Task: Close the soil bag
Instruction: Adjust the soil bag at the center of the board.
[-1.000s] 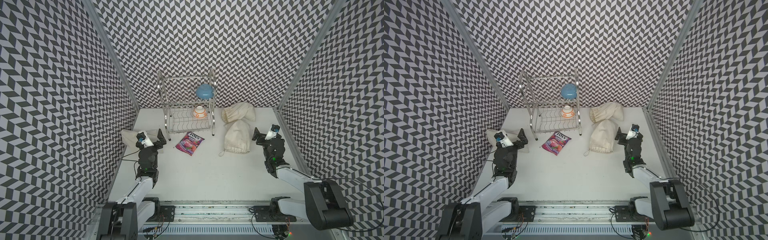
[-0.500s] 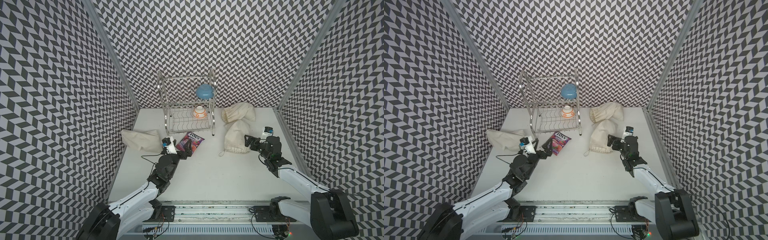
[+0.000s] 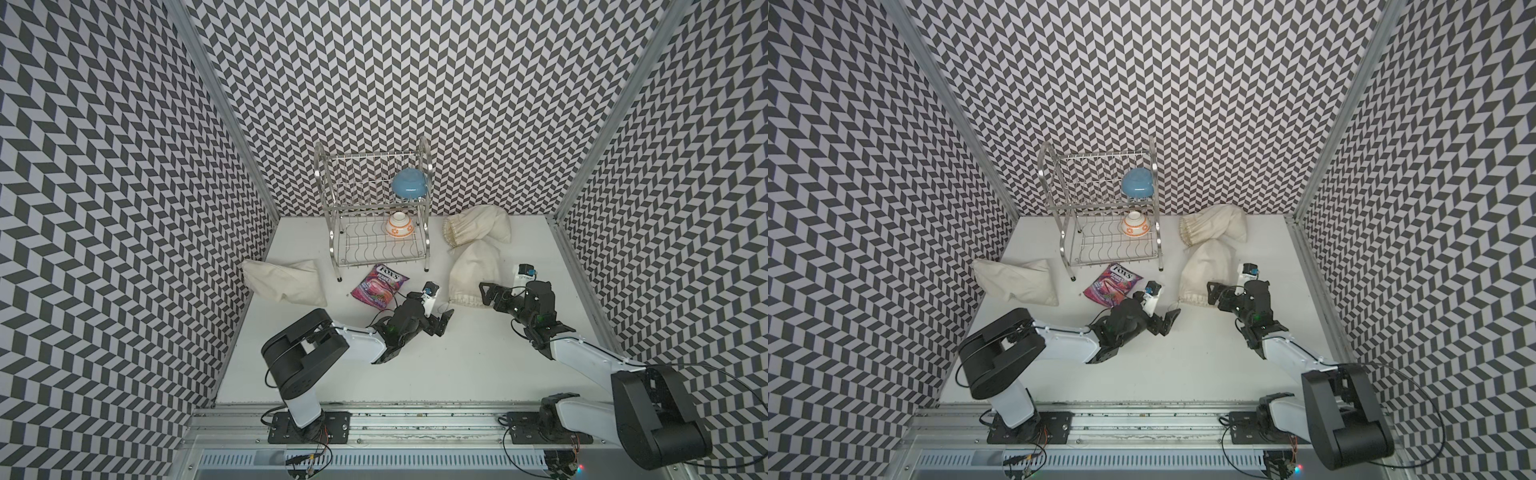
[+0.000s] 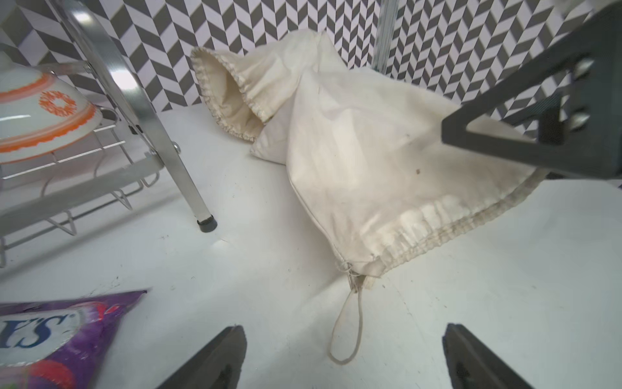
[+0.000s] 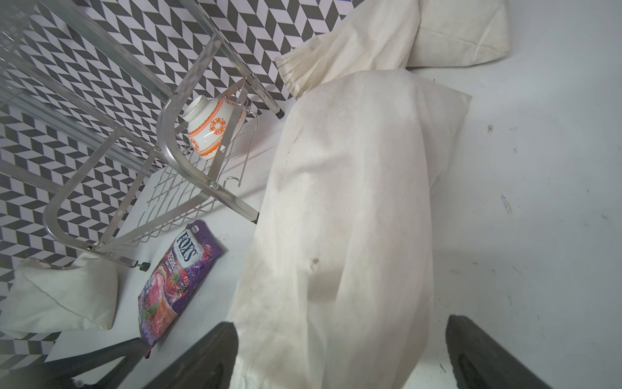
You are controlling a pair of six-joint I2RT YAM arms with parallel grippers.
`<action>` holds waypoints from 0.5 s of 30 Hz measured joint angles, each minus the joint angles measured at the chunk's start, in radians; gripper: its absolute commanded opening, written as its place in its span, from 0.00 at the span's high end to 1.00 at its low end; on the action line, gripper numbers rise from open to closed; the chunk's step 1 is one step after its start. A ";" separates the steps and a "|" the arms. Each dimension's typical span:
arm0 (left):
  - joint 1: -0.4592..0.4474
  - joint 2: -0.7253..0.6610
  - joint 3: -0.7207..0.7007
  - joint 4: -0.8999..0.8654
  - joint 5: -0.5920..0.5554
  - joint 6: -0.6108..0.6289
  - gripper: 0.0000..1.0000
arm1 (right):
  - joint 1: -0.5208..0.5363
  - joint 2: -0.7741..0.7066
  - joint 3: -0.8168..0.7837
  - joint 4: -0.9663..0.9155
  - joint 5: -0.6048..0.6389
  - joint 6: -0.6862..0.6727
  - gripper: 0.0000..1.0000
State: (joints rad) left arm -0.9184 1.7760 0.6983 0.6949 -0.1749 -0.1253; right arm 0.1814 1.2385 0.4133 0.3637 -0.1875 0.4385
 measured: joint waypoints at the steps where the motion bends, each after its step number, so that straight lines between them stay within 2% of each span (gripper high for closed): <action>1: 0.003 0.029 0.016 0.000 0.001 0.010 0.12 | 0.001 0.000 -0.001 0.006 -0.002 0.001 0.00; 7: 0.020 0.158 0.086 0.000 0.007 0.040 0.19 | 0.008 -0.001 -0.005 0.029 -0.004 0.007 0.00; 15: 0.037 0.232 0.131 0.013 0.089 0.071 0.48 | 0.015 -0.002 -0.007 0.034 0.000 0.011 0.00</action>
State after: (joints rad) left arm -0.8814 2.0075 0.8291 0.7078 -0.0856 -0.0540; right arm 0.1967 1.2369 0.4065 0.3977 -0.1879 0.4496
